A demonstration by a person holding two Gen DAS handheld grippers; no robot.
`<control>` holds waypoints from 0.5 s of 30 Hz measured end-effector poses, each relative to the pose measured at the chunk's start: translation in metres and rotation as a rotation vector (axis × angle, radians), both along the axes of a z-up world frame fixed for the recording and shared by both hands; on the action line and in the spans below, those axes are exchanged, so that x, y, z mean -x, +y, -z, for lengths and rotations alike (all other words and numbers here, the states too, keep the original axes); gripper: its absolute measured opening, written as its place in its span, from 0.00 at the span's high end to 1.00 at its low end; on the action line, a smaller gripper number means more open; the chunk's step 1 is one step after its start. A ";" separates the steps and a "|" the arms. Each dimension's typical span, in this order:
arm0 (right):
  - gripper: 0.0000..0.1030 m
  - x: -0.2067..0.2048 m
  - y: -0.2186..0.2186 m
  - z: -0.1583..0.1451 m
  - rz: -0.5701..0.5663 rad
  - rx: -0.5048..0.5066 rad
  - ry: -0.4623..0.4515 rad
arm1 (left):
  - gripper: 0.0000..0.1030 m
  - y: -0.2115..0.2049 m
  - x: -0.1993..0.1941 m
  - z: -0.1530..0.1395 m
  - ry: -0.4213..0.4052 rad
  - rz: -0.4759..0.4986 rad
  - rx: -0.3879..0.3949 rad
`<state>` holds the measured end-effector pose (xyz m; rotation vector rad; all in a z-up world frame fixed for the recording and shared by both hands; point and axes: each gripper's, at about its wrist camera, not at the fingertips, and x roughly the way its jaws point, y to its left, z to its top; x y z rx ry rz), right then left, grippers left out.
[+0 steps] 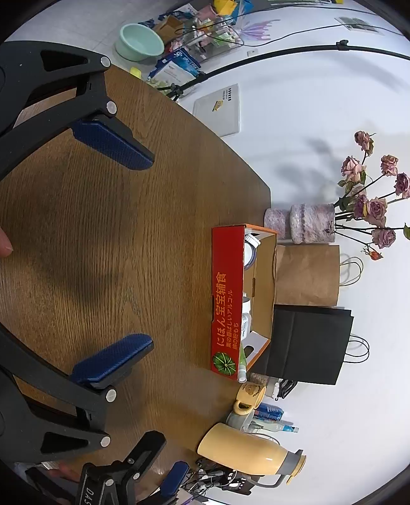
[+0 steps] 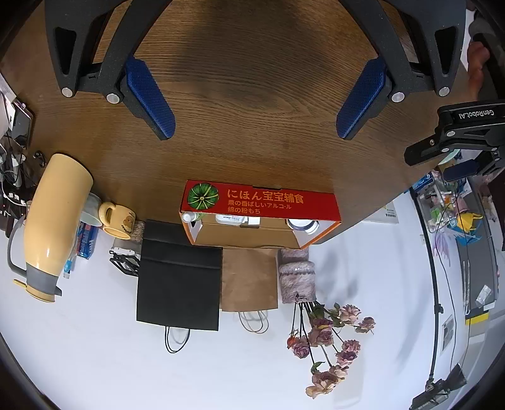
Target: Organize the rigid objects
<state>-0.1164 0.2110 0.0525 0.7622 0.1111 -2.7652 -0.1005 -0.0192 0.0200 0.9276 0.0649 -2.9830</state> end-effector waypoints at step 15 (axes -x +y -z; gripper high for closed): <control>0.00 0.000 0.001 0.000 -0.001 0.001 -0.001 | 0.00 0.001 -0.001 -0.001 0.000 -0.002 0.001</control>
